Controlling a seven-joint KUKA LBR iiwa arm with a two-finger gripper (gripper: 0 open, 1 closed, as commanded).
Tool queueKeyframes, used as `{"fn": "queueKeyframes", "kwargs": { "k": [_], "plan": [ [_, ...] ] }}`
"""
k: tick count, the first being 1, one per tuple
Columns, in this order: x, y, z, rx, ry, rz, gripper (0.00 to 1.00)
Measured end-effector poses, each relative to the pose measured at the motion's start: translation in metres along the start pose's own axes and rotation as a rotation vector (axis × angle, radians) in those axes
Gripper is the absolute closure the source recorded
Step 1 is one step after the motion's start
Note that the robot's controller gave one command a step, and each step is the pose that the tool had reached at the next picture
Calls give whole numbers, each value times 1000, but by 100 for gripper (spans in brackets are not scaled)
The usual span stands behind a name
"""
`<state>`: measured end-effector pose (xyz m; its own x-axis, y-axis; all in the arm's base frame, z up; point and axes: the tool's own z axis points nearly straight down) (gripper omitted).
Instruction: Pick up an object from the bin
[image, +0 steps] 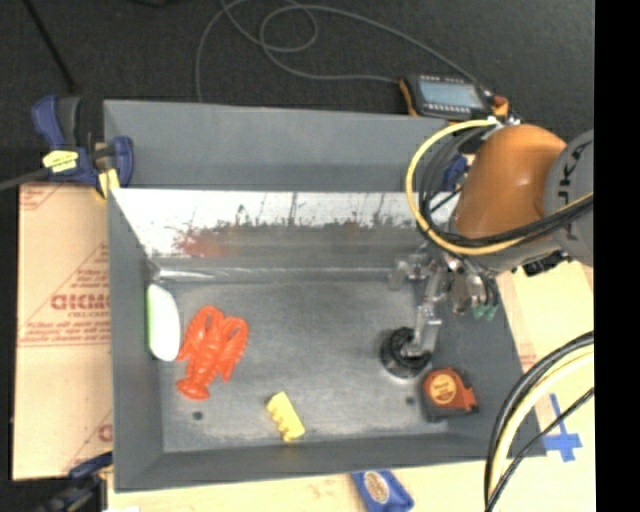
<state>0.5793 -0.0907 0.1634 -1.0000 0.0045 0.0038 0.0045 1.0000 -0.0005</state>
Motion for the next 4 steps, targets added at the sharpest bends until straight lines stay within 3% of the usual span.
{"fn": "queueKeyframes", "kwargs": {
  "k": [1,2,3,4],
  "plan": [
    [-1,0,-5,1,-8,-2,0],
    [19,-40,48,2,-13,-67,0],
    [27,-38,75,1,-18,-363,100],
    [27,-38,75,1,-18,-364,100]
  ]
}}
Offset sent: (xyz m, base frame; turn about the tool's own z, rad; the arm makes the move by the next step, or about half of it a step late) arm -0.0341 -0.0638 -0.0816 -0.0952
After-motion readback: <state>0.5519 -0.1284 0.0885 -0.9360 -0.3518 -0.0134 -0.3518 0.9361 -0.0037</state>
